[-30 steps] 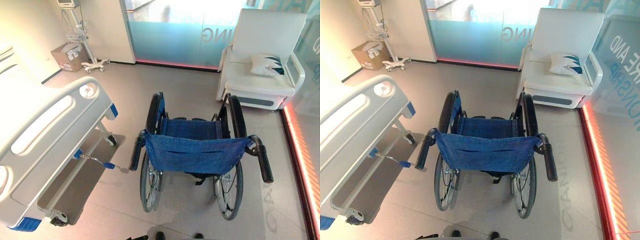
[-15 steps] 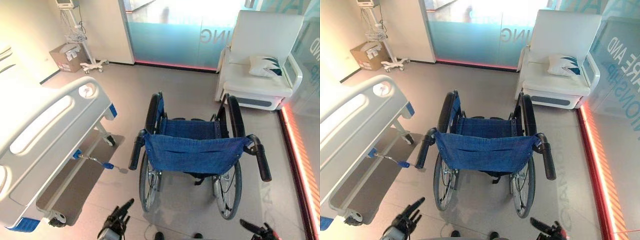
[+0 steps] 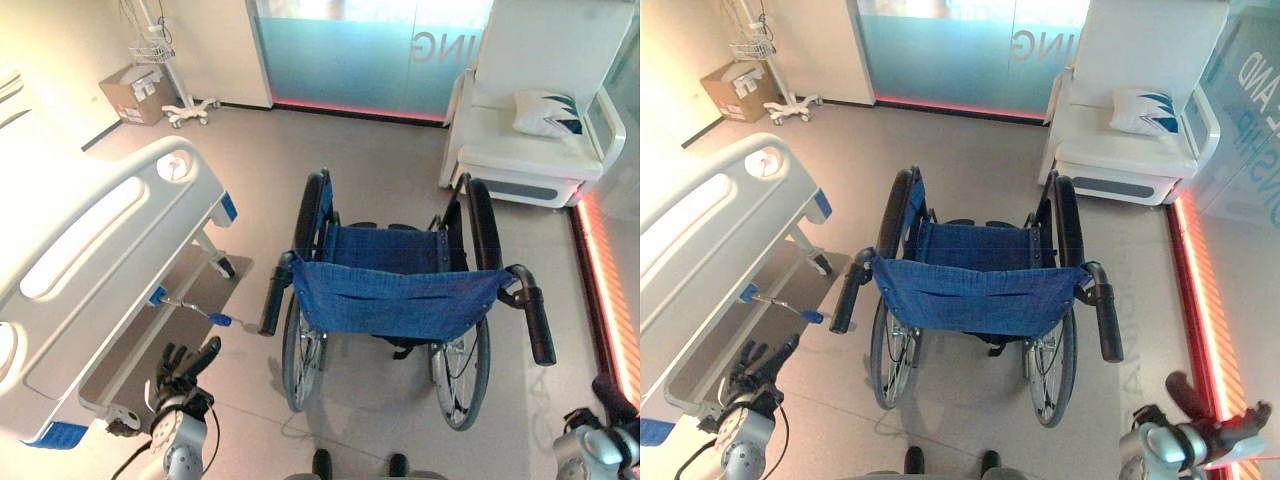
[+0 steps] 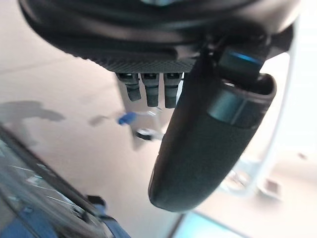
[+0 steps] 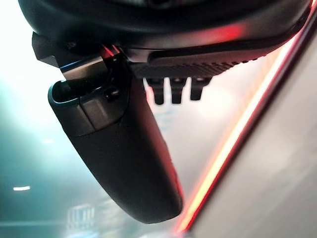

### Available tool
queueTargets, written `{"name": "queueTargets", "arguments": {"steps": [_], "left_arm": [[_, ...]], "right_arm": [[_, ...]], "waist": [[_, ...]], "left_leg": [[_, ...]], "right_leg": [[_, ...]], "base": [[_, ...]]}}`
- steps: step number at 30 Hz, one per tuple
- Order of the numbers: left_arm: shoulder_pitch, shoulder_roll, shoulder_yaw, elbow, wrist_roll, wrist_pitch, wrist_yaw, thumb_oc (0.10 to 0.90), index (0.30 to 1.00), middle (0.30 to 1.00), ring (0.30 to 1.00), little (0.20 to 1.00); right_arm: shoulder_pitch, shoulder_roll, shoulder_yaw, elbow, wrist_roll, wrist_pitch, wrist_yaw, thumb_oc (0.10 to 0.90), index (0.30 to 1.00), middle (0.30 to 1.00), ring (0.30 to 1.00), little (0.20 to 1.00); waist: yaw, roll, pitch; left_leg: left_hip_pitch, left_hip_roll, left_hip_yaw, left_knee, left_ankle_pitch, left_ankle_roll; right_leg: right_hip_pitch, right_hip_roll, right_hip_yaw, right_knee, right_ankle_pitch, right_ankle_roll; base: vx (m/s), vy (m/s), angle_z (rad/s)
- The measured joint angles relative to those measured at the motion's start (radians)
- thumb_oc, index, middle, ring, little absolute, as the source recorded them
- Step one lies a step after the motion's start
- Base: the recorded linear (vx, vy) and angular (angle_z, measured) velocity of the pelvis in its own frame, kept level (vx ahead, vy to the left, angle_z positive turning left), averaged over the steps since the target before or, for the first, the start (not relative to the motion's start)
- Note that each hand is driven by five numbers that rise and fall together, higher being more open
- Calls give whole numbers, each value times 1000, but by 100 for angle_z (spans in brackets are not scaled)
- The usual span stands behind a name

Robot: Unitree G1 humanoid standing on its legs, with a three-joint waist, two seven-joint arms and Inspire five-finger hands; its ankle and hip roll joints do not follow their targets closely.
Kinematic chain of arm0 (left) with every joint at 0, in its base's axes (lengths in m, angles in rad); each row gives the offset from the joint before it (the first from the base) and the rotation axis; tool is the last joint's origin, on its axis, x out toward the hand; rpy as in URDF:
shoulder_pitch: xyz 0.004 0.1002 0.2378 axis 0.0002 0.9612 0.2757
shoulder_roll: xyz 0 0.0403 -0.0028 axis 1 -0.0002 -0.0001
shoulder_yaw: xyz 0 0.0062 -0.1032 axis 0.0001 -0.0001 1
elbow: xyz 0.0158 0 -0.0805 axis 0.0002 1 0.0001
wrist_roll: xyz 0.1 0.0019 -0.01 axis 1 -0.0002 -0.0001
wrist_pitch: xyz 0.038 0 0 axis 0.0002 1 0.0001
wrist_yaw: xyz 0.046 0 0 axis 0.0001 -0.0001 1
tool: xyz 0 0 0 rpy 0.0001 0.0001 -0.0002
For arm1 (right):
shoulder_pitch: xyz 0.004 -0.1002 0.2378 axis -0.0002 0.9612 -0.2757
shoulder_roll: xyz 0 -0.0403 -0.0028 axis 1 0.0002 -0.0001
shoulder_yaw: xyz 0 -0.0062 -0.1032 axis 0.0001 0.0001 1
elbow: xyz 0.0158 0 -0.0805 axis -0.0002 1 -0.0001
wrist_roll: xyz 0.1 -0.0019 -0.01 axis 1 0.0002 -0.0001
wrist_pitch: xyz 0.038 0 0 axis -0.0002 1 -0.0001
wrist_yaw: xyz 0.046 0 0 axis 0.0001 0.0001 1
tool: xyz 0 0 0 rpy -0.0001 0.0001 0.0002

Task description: Push the wheelchair next to the bed

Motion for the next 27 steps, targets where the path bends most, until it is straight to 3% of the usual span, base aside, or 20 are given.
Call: {"name": "queueTargets", "arguments": {"steps": [5,9,15,17,22,27], "left_arm": [[-23,41,52,-135,91,-12,35,800,900,900,900,900],[-23,49,70,-267,36,16,-88,800,900,900,900,900],[42,54,54,-356,-115,224,-315,800,900,900,900,900],[72,70,54,-356,-132,275,-360,800,900,900,900,900],[144,203,63,-362,-177,417,-485,800,900,900,900,900],[151,294,65,-405,-242,519,-498,800,900,900,900,900]], "right_arm": [[-28,-38,3,-148,-40,-1,31,800,900,900,900,900],[-23,-41,12,-223,-31,11,214,800,900,900,900,900],[30,-80,37,-273,23,77,465,800,900,900,900,900],[53,-88,37,-291,60,91,505,800,900,900,900,900],[113,-123,20,-329,162,118,566,800,900,900,900,900],[128,-188,2,-332,211,143,594,800,900,900,900,900]], "waist": [[0,1,0],[7,3,2],[7,6,12],[2,7,24],[3,7,39],[6,7,40]], "left_leg": [[-2,0,1,0,0,0],[-5,-1,4,0,0,0],[-13,-1,7,0,0,-1],[-14,-1,8,0,0,-1],[-17,0,10,0,-1,-1],[-23,-2,9,0,-4,-5]], "right_leg": [[-3,0,1,0,0,0],[-5,-1,0,0,0,0],[-19,-1,1,0,0,1],[-20,-1,2,0,0,1],[-19,-2,1,0,0,1],[-20,-3,-2,0,0,1]], "base": [[0,0,0],[-21,0,0],[-5,1,0],[0,0,0],[7,4,0],[-16,15,3]]}}
